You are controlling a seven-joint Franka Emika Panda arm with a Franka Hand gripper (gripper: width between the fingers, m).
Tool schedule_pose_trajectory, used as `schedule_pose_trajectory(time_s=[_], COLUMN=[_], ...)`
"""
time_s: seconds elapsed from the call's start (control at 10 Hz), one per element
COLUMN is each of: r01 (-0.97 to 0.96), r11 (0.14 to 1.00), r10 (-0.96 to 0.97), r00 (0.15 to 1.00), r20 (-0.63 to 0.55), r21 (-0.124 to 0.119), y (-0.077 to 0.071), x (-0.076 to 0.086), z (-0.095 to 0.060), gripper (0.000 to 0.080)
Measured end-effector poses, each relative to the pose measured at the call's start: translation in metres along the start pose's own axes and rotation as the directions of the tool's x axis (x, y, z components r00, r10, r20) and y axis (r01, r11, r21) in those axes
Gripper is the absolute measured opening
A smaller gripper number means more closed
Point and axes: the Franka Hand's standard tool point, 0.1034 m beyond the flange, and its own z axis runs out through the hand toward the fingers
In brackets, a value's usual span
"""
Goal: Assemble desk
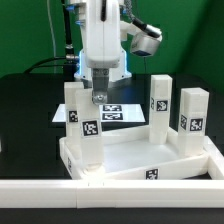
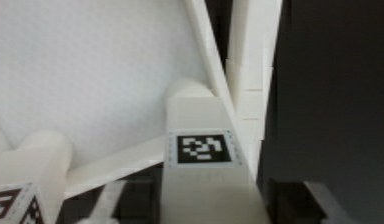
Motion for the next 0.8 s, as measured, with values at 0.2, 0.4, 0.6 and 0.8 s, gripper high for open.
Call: schedule_pose_trajectory(time_s=[0.2, 0.4, 0.6, 0.8], r01=[0.242, 0.48, 0.616, 0.765], r11=[0.97, 0.874, 0.786, 0.641], r10=[-0.243, -0.481, -0.617, -0.766], r00=[0.97, 0.877, 0.787, 0.643], r20=[-0.011, 0.009, -0.007, 0.001], r21=[-0.029, -0.074, -0.06, -0.061], y=[0.0016, 0.0012, 0.005, 0.0053], x=[-0.0011, -0.0063, -0.0038, 0.0], z=[0.0021, 0.0013, 0.004, 0.0032], gripper=[0.0558, 0.0635, 0.0645, 0.0648])
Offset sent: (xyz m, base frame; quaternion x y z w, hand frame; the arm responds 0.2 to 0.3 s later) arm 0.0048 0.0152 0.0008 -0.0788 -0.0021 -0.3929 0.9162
